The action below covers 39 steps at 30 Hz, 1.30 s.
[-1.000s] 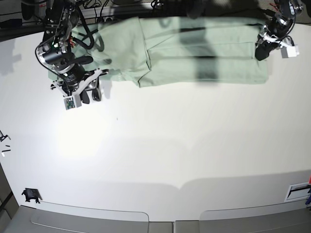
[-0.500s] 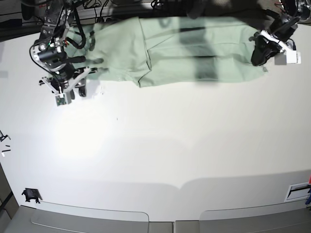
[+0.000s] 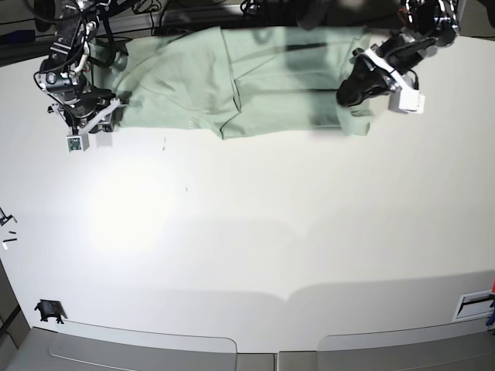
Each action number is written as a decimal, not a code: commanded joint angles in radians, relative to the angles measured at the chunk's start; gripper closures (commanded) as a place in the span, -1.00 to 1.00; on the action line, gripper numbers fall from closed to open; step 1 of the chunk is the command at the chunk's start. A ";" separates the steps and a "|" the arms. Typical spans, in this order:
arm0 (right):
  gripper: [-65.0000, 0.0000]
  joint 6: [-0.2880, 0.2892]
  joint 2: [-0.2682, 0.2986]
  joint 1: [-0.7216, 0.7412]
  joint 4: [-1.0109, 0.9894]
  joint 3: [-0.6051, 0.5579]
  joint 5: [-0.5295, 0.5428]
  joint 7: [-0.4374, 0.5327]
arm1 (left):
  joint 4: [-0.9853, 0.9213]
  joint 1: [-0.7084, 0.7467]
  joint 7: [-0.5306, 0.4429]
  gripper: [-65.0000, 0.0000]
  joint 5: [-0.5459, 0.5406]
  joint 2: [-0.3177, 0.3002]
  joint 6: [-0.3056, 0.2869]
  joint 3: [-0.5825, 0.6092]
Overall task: Fold the T-shirt properly
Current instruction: 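Grasp the shirt's other end with the left gripper and fold it inward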
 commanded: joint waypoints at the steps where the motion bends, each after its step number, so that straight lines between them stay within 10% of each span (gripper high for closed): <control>1: 0.35 -0.003 0.019 0.012 0.016 0.005 0.008 0.025 | 0.030 -0.011 -0.024 1.00 -0.024 0.006 -0.012 0.023; 19: 0.35 -0.003 0.027 0.012 0.016 0.005 0.008 0.027 | 0.037 -0.088 -0.162 1.00 0.285 0.047 -0.012 0.457; 39: 0.35 -0.003 0.024 0.012 0.016 0.005 0.034 0.029 | 0.037 -0.131 -0.293 1.00 0.523 0.049 0.118 0.475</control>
